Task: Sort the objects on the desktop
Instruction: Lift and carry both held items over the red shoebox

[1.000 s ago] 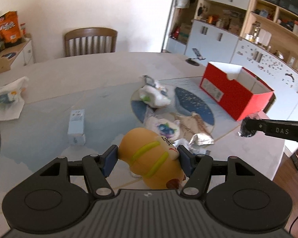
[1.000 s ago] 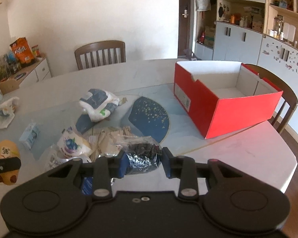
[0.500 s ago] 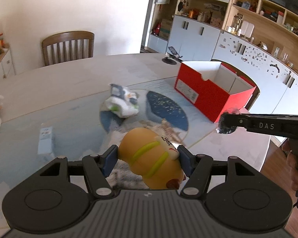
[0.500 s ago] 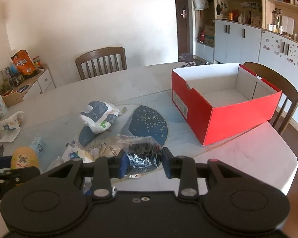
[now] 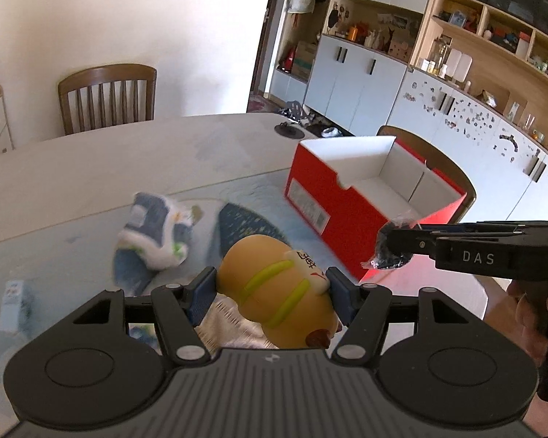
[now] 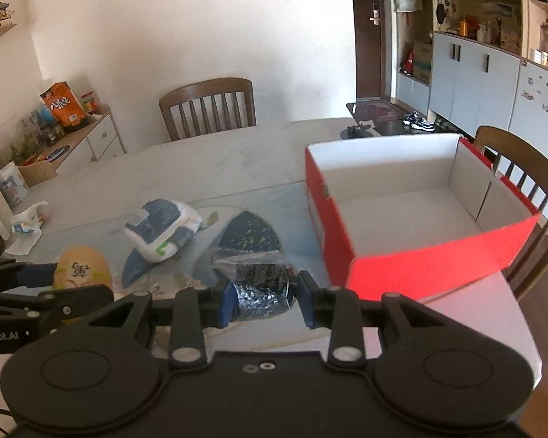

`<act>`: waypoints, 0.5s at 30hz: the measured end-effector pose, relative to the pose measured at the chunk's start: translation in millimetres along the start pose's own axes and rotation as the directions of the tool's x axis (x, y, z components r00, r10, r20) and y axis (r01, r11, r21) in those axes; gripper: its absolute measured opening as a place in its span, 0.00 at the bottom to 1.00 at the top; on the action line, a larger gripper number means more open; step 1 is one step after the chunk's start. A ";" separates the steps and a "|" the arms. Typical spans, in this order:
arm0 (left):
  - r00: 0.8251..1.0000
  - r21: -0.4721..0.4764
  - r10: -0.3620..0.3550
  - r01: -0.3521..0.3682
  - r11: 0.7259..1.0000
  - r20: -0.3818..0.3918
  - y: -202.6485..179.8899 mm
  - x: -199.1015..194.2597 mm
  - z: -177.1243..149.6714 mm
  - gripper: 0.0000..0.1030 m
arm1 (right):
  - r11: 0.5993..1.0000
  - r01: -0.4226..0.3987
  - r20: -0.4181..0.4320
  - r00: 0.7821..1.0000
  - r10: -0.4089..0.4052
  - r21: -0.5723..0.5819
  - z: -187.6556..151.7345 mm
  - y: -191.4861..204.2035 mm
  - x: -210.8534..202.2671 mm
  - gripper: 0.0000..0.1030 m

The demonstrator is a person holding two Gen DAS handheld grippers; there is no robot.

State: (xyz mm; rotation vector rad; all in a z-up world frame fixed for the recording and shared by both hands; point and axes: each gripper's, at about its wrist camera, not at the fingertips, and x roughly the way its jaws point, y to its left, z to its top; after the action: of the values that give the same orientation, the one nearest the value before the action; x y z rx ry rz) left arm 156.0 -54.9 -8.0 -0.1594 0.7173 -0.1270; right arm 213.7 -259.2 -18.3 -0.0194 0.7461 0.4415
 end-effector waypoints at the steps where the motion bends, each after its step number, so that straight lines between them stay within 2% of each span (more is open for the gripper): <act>1: 1.000 -0.001 0.001 -0.001 1.000 0.002 -4.2 3.3 2.8 0.62 | 1.000 -0.006 0.001 1.000 0.006 -0.002 4.2 -6.3 1.0 0.33; 15: 1.000 0.044 -0.027 0.027 0.999 -0.002 -68.2 54.6 43.9 0.62 | 0.999 -0.039 0.022 0.999 0.039 -0.005 39.6 -81.3 9.6 0.33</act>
State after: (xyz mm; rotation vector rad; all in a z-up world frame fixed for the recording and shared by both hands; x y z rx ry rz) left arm 221.6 -126.5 2.4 -0.1267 0.7130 -0.1692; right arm 277.8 -322.7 -6.6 -0.0047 0.7250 0.4802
